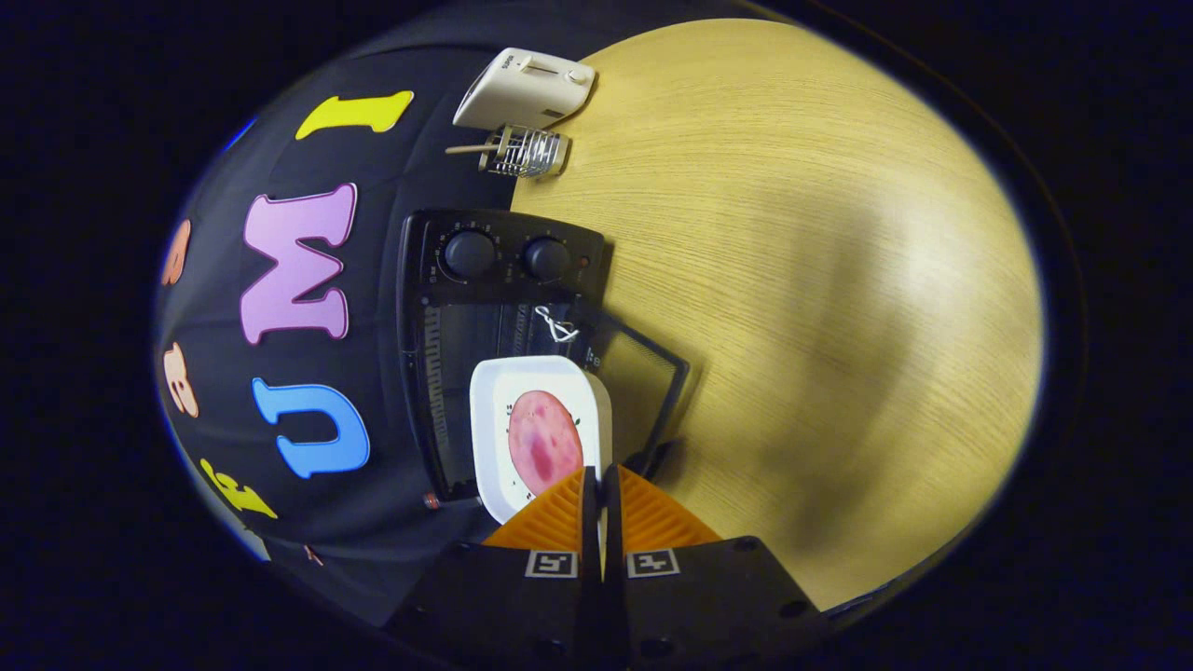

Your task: Open the toaster oven, put the food inside, and close the toaster oven door.

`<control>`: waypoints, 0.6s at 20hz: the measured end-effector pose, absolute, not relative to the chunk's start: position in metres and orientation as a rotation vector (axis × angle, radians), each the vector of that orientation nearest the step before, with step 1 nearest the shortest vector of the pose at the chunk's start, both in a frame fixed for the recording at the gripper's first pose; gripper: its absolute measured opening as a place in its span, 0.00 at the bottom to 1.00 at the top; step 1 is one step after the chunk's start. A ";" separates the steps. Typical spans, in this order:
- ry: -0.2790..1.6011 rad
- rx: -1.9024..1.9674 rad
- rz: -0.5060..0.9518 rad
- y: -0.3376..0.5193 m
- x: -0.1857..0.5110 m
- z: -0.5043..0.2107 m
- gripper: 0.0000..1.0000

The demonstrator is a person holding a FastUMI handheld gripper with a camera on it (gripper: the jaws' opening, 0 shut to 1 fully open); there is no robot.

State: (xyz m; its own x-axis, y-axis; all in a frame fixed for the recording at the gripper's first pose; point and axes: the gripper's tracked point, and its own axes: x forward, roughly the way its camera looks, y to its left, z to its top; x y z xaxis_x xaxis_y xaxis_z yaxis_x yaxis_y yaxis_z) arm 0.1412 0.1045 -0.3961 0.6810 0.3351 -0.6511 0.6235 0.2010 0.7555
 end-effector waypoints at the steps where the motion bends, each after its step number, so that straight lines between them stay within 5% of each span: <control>1: 0.838 1.409 -0.263 0.110 0.152 -0.396 0.05; 12: 0.711 1.518 -0.517 0.150 0.238 -0.429 0.05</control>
